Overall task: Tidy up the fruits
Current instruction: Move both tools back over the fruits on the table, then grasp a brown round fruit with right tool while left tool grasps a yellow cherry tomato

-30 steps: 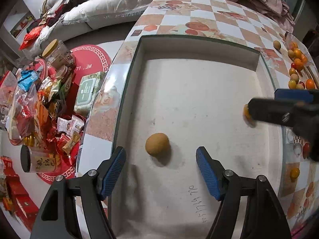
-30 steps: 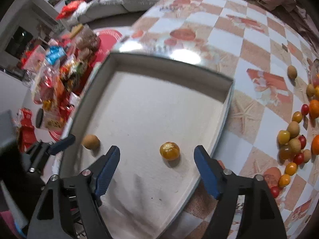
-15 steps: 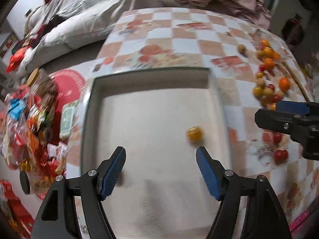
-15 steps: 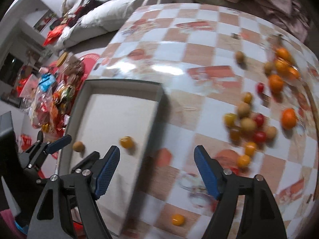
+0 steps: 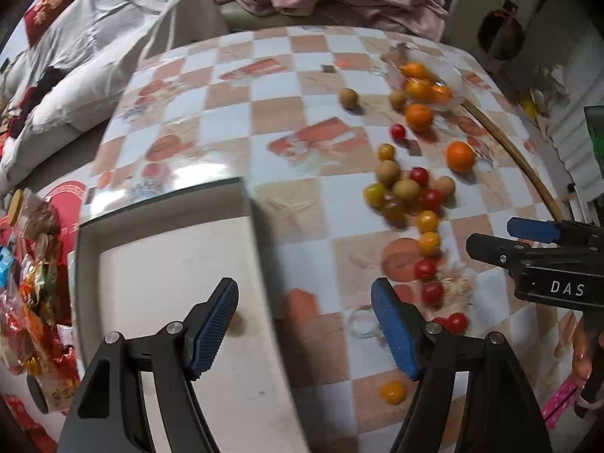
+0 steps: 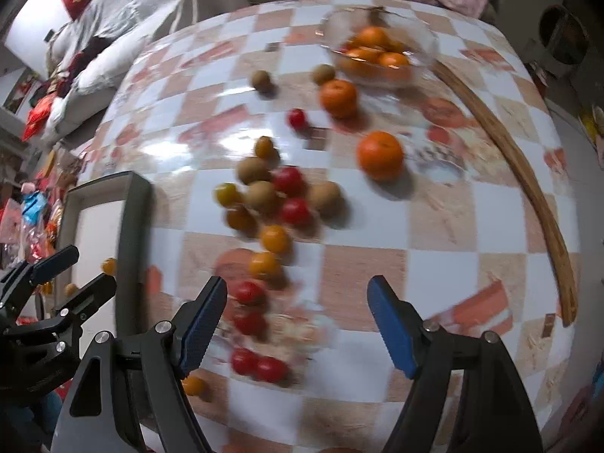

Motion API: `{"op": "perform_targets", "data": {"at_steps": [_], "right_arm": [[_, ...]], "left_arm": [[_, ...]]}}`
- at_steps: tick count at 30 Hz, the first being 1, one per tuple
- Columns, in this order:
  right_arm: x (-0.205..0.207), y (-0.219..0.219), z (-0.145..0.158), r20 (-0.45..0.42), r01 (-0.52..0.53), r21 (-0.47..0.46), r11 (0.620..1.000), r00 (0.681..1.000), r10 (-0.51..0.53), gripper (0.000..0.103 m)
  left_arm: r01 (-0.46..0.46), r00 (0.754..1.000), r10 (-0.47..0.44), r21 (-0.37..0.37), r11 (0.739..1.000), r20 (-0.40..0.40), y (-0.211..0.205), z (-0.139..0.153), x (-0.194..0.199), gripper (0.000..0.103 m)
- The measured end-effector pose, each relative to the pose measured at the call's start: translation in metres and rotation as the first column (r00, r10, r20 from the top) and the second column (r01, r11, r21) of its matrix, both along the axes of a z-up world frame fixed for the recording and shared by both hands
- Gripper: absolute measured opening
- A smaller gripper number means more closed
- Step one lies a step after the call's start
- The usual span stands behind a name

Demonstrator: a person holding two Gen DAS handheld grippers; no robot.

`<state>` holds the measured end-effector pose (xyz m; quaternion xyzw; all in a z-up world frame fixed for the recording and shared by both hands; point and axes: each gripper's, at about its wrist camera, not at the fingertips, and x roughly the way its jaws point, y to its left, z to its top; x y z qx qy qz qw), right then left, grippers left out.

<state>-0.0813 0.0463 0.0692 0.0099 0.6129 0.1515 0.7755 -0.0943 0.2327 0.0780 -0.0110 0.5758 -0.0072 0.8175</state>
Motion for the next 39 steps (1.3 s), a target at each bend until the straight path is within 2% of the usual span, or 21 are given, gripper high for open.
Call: {"op": "perform_targets", "data": {"at_steps": [5,10,15,24,31,34,39], "right_arm": [[0.000,-0.021,-0.008,-0.011,0.031,-0.001,1.000,0.999,-0.031,0.080],[0.009,-0.027,-0.015,-0.009,0.040,0.004,0.999,0.999,-0.040,0.079],[0.017,-0.029,-0.023,-0.005,0.012,-0.003,1.000,1.000,-0.012,0.059],[0.029,-0.015,-0.038,0.014,-0.088,-0.020,0.996,0.996,0.089,0.054],[0.041,-0.004,-0.039,0.061,-0.125,-0.031,0.992,0.990,0.126,0.053],[0.049,-0.002,-0.038,0.073,-0.122,-0.027,0.992,0.990,0.124,0.048],[0.057,0.002,-0.038,0.075,-0.129,-0.006,0.992,0.989,0.129,0.039]], "left_arm": [[0.019,0.999,-0.019,-0.004,1.000,-0.029,-0.017,-0.011,-0.001,0.074],[0.011,0.999,-0.010,0.035,0.999,-0.030,-0.024,-0.021,0.015,0.074],[-0.007,0.998,0.009,0.043,0.999,-0.054,-0.025,-0.041,0.036,0.074],[-0.009,0.999,0.011,0.054,0.999,-0.048,-0.031,-0.064,0.059,0.074],[-0.020,0.999,0.021,0.042,0.999,-0.026,-0.029,-0.068,0.076,0.074],[-0.022,1.000,0.023,0.020,1.000,-0.019,-0.029,-0.069,0.084,0.074],[-0.002,1.000,0.002,0.036,0.999,-0.001,-0.037,-0.069,0.091,0.074]]}}
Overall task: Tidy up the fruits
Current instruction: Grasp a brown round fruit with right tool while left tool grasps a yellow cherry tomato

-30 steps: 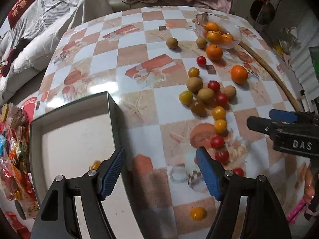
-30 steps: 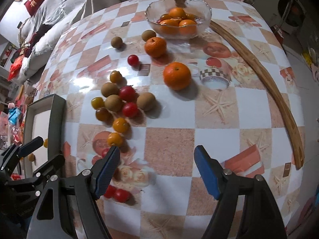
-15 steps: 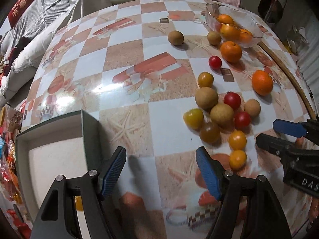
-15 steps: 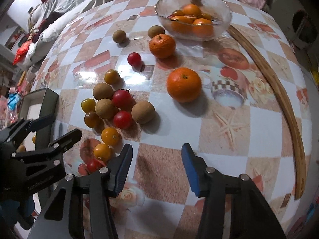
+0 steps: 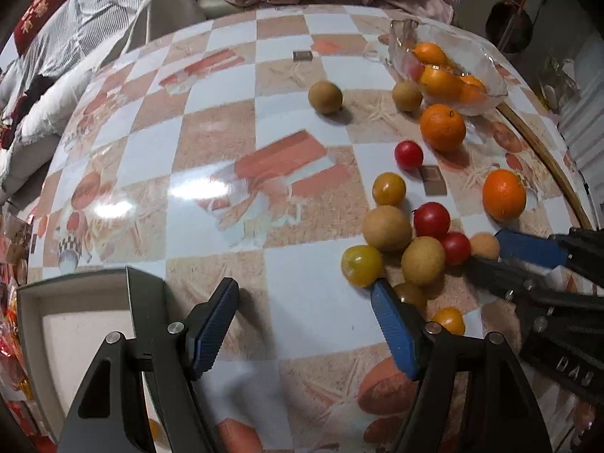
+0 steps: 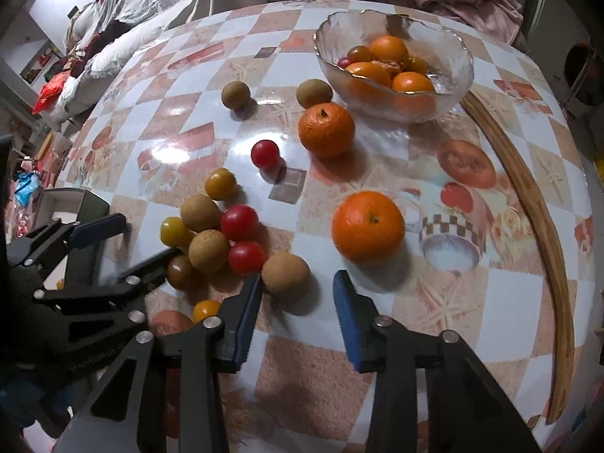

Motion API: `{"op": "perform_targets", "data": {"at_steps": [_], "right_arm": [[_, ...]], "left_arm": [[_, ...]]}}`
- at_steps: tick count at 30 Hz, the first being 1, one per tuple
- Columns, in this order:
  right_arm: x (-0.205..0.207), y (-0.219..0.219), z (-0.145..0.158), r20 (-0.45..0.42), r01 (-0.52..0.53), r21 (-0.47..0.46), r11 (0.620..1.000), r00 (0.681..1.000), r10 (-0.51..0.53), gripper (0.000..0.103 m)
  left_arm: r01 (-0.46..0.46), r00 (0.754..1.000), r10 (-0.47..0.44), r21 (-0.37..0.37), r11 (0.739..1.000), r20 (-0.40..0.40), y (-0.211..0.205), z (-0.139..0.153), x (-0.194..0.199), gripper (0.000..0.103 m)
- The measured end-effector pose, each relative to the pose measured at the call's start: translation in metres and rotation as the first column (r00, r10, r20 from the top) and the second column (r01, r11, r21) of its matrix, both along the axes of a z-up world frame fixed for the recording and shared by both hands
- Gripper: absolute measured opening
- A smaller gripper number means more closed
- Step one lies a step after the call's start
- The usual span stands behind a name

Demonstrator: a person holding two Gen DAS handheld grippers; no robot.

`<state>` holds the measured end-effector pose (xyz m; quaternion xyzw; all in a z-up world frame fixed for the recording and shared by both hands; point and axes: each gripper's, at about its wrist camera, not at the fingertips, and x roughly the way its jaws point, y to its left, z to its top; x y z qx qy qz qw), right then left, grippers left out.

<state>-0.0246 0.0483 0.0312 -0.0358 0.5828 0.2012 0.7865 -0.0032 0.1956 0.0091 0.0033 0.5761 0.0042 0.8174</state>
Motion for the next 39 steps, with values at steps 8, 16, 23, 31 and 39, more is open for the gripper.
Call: {"op": "perform_targets", "data": {"at_steps": [8,16,23,31,39], "right_arm": [[0.003,0.007,-0.001,-0.023,-0.003,0.055,0.998,1.000,0.004,0.028],[-0.004,-0.008,-0.002,-0.069,0.057,0.081,0.995,0.996,-0.052,0.028],[-0.014,-0.017,-0.002,-0.088,0.081,0.081,0.993,0.993,-0.074,0.028],[-0.017,-0.018,-0.002,-0.088,0.078,0.075,0.994,0.994,-0.071,0.028],[-0.019,-0.022,-0.003,-0.092,0.089,0.083,0.993,0.992,-0.081,0.028]], "left_arm": [[-0.003,1.000,0.003,-0.012,1.000,-0.002,-0.006,0.001,0.008,0.052],[-0.013,1.000,0.014,-0.099,0.995,0.006,-0.003,0.003,0.003,0.012],[-0.030,1.000,0.030,-0.125,0.992,-0.007,0.003,0.004,-0.004,0.012],[-0.026,1.000,0.025,-0.118,0.993,-0.007,0.004,0.005,-0.005,0.050],[-0.016,0.999,0.020,-0.122,0.992,0.033,0.001,0.020,-0.017,0.068]]}}
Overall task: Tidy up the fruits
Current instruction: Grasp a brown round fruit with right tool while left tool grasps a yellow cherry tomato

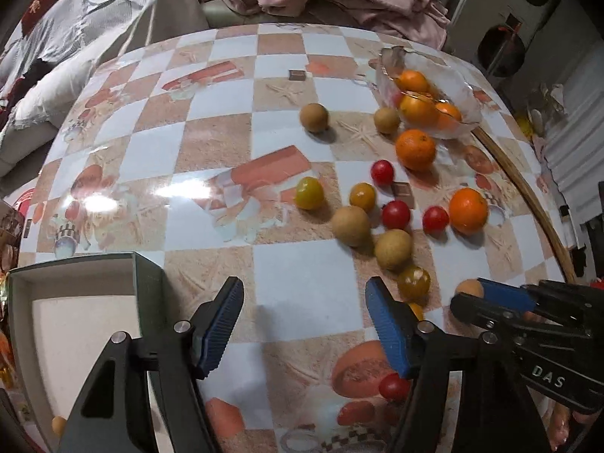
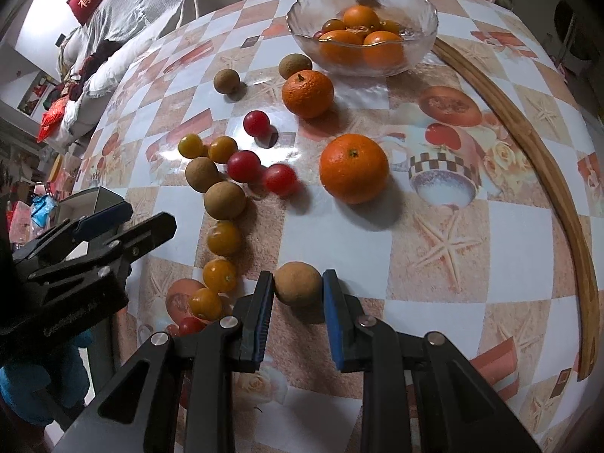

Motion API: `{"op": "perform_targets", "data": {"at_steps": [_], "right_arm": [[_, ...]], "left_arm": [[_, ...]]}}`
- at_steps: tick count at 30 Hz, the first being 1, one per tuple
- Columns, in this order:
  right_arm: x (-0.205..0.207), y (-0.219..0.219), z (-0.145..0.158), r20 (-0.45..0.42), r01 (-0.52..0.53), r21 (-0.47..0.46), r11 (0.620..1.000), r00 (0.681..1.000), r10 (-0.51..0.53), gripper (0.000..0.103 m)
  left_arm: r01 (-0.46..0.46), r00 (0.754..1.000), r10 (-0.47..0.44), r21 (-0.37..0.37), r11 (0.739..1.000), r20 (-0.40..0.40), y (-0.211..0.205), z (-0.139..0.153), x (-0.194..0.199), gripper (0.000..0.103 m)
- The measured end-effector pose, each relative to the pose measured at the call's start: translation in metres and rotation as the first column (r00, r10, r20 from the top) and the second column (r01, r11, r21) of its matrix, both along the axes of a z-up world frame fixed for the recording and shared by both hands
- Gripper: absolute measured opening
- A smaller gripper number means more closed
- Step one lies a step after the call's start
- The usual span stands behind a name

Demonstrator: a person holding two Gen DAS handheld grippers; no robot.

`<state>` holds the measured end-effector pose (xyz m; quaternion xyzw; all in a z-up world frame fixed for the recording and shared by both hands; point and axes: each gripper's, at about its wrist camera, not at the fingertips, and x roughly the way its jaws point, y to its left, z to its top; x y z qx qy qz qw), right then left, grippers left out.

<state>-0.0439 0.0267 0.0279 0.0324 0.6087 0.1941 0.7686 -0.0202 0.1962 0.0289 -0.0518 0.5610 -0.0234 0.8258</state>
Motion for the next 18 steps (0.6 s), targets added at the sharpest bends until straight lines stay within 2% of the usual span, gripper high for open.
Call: {"op": "perform_targets", "data": {"at_steps": [2,5,10,14,18], "right_arm": [[0.000,-0.002,0.000,0.000,0.007,-0.001,1.000,1.000,-0.007,0.028],[0.000,-0.008,0.002,-0.002,0.021,0.004,1.000,1.000,-0.021,0.028],[0.000,-0.018,0.003,-0.008,0.039,0.006,0.999,0.999,-0.039,0.028],[-0.001,-0.024,0.004,-0.007,0.048,0.011,0.999,0.999,-0.048,0.028],[0.000,-0.030,0.003,-0.012,0.064,0.014,0.998,0.998,-0.063,0.028]], "left_arm": [[0.016,1.000,-0.016,-0.015,1.000,-0.003,-0.007,0.001,0.000,0.068],[0.038,0.999,-0.038,0.027,0.999,0.007,-0.016,0.001,0.003,0.068],[-0.008,1.000,0.008,0.005,1.000,-0.004,-0.006,0.002,0.014,0.068],[0.018,1.000,-0.018,0.025,1.000,-0.007,-0.013,0.004,0.013,0.068],[0.023,0.999,-0.024,-0.018,1.000,-0.026,-0.026,0.004,0.012,0.068]]}}
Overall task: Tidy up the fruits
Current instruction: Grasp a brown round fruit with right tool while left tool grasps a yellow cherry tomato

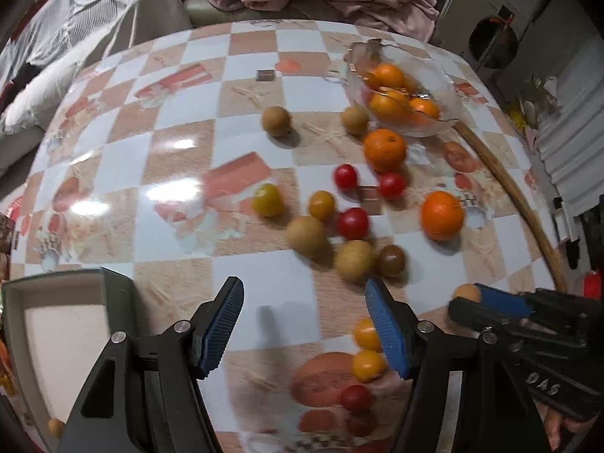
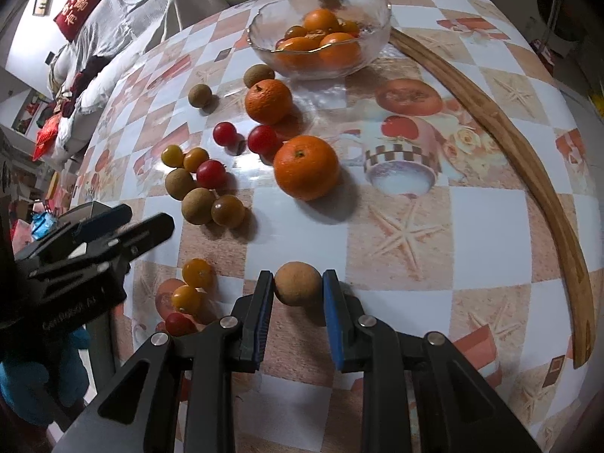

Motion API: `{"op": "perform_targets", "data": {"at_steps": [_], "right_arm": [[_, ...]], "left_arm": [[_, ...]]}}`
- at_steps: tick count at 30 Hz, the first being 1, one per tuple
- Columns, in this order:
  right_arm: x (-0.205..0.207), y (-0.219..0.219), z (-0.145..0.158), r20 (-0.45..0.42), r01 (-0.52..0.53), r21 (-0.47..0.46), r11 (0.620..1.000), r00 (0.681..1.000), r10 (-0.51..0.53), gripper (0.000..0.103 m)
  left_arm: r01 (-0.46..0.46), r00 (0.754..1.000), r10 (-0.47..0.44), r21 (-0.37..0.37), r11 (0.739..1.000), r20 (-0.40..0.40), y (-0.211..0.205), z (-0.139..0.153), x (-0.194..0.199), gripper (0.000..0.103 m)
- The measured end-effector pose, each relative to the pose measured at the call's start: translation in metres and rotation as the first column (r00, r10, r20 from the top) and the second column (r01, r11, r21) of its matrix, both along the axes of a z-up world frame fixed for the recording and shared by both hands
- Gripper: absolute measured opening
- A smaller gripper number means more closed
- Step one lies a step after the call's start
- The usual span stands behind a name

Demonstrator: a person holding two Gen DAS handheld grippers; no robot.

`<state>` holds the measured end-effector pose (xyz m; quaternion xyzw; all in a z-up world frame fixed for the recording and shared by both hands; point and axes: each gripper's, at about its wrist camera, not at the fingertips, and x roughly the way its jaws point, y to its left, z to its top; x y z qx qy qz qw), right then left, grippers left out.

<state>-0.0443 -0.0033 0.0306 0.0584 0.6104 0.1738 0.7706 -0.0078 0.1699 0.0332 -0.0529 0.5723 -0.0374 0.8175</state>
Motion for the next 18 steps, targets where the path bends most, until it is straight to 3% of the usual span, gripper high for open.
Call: {"op": "perform_targets", "data": {"at_steps": [7,16,17,18], "right_arm": [[-0.003,-0.011,0.002,0.001,0.009,-0.009,1.000,1.000,-0.009,0.028],[-0.010,-0.023,-0.001,-0.010,0.032,0.003,0.999,0.999,-0.032,0.028],[-0.010,-0.024,-0.001,-0.010,0.034,0.002,0.999,0.999,-0.034,0.028],[-0.010,-0.025,-0.001,-0.011,0.037,0.004,0.999,0.999,-0.037,0.028]], "left_arm": [[0.021,1.000,-0.021,-0.010,1.000,-0.009,-0.019,0.005,-0.013,0.068],[0.077,0.996,-0.073,0.069,0.995,-0.052,-0.039,-0.009,-0.022,0.068],[0.076,0.996,-0.072,0.074,0.994,-0.057,-0.040,-0.011,-0.022,0.067],[0.076,0.995,-0.071,0.082,0.994,-0.065,-0.041,-0.013,-0.021,0.056]]}}
